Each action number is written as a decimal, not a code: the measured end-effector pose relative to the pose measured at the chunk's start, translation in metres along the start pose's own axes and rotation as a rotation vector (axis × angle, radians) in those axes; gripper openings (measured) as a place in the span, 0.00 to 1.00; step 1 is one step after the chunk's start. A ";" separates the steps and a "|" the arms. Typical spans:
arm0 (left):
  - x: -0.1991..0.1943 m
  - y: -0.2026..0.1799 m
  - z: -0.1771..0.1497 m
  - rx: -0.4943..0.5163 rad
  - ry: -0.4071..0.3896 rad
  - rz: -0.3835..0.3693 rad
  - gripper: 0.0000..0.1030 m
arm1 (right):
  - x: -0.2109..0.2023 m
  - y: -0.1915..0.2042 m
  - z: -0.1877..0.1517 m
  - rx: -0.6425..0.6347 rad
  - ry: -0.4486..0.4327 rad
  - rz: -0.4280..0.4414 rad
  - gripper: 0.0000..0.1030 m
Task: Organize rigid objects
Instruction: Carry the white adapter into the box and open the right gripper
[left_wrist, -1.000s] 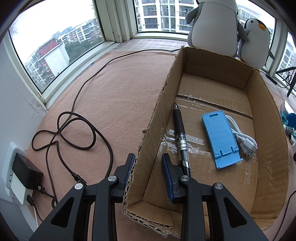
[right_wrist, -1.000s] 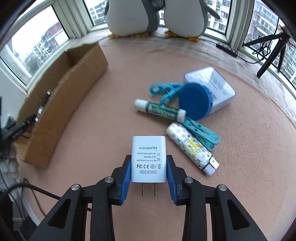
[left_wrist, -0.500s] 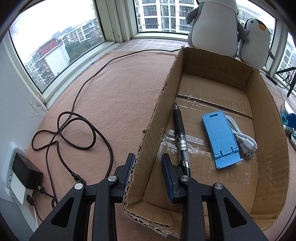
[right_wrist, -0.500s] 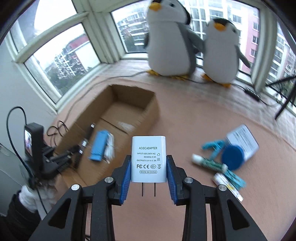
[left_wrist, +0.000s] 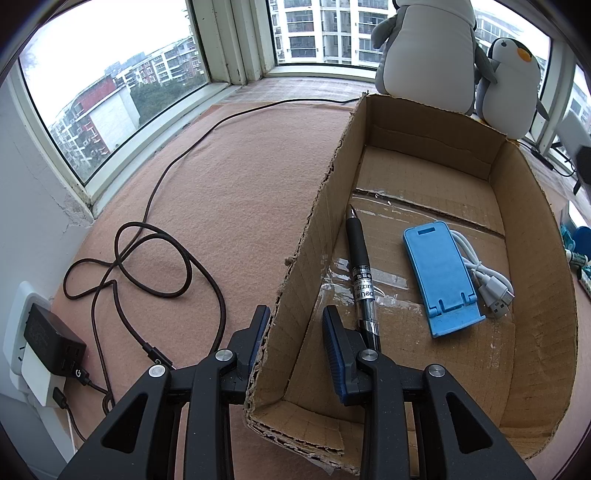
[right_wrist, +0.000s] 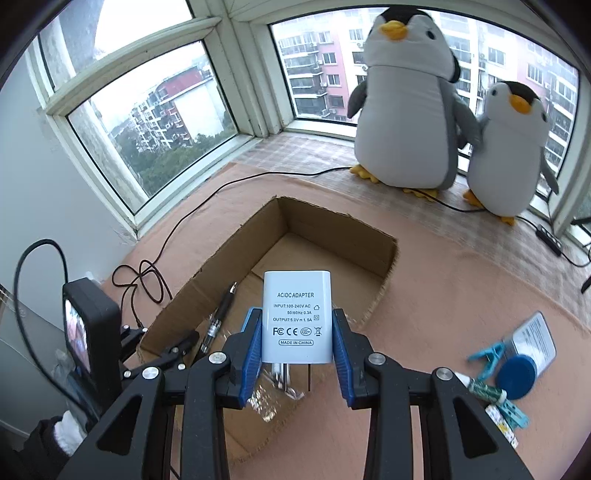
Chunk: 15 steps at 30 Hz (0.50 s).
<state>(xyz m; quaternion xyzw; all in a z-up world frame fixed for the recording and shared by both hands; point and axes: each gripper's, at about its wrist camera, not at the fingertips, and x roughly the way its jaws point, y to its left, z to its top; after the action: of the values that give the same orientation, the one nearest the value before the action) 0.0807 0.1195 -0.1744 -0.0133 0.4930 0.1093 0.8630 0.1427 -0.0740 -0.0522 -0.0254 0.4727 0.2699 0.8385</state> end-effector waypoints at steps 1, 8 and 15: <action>0.000 0.000 0.000 0.000 0.000 0.000 0.30 | 0.004 0.002 0.002 -0.003 0.004 -0.001 0.31; 0.000 0.000 0.000 0.000 0.000 0.000 0.30 | 0.031 0.011 0.007 -0.034 0.046 -0.035 0.31; 0.000 0.000 0.000 0.000 0.000 0.000 0.30 | 0.049 0.011 0.005 -0.049 0.082 -0.057 0.31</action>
<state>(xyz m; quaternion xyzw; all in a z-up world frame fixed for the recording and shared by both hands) 0.0804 0.1199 -0.1745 -0.0134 0.4930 0.1091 0.8630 0.1611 -0.0422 -0.0869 -0.0705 0.4991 0.2562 0.8248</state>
